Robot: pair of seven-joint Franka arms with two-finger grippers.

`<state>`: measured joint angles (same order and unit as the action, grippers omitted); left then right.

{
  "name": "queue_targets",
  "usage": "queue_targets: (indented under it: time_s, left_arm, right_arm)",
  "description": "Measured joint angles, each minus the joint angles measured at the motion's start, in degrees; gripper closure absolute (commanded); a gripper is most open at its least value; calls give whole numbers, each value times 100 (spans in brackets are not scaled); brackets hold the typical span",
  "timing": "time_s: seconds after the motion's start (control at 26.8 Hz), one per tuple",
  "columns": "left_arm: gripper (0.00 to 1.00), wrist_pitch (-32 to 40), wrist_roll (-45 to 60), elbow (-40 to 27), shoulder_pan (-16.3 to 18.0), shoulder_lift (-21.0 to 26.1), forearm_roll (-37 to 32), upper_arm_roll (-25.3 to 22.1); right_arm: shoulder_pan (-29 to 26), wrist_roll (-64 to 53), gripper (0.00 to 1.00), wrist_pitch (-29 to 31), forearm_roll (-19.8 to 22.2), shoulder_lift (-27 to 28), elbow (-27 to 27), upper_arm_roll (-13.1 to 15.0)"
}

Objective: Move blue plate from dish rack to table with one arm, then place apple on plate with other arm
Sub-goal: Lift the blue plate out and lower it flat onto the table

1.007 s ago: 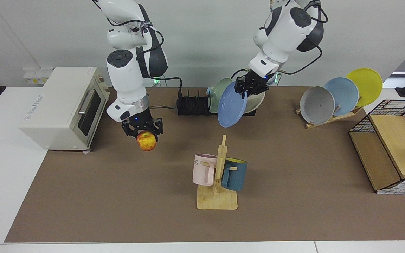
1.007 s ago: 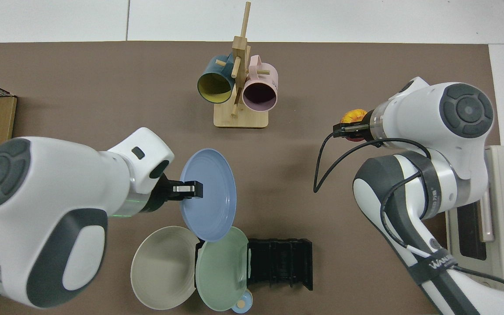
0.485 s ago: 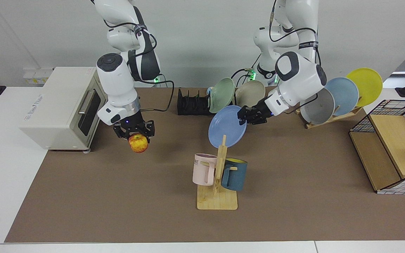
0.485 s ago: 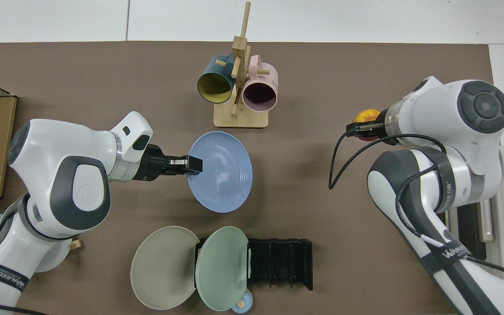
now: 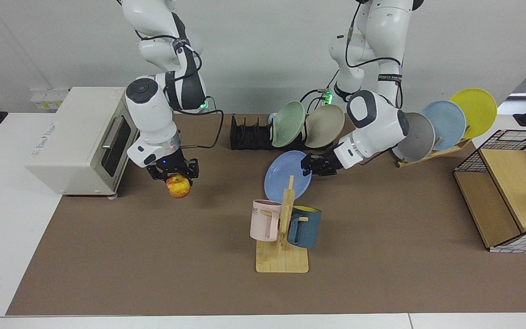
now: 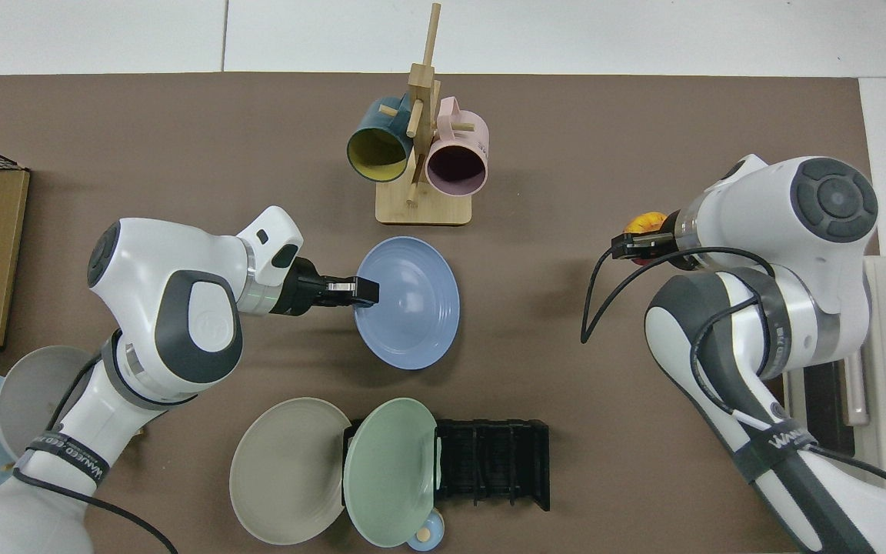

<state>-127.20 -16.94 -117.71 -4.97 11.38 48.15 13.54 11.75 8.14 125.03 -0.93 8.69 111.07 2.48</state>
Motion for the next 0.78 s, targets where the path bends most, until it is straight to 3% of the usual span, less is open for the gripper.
queue_targets:
  time_s: [0.07, 0.3, 0.52, 0.78]
  left_arm:
    - [75, -37, 17, -7, -43, 0, 18, 49]
    - [42, -146, 238, -10, -144, -1, 26, 132]
    - [19, -235, 285, -10, -168, -4, 26, 136]
    - [11, -300, 432, 46, -167, -35, -82, 121]
  right_arm:
    - [0, 0, 100, 87, 0, -12, 97, 0]
    - [20, 5, 100, 228, -5, -78, 269, -27]
    - [157, 109, 100, 231, -7, -135, 281, -46]
    - [225, 155, 100, 287, -12, -156, 238, -48]
